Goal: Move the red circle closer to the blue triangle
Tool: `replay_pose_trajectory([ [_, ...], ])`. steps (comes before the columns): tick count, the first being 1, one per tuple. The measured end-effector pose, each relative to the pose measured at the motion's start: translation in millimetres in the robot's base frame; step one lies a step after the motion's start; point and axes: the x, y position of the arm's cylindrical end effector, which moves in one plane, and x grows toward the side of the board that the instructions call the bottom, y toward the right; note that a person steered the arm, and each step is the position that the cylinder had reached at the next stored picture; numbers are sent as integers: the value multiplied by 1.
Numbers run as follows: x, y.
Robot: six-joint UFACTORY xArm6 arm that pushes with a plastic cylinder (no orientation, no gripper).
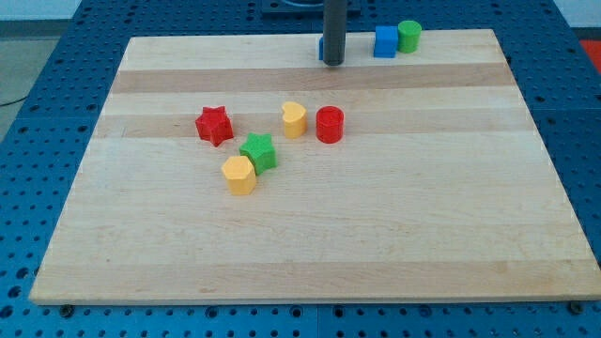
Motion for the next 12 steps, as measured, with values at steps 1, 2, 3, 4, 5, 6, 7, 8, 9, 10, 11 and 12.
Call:
replay_pose_trajectory([
  [1, 0, 0],
  [2, 28, 23],
  [3, 77, 75],
  [4, 144, 90],
  [5, 170, 73],
  [6, 169, 31],
  [7, 166, -14],
  [8, 148, -44],
  [9, 123, -50],
  [10, 121, -50],
  [11, 142, -42],
  [12, 142, -21],
])
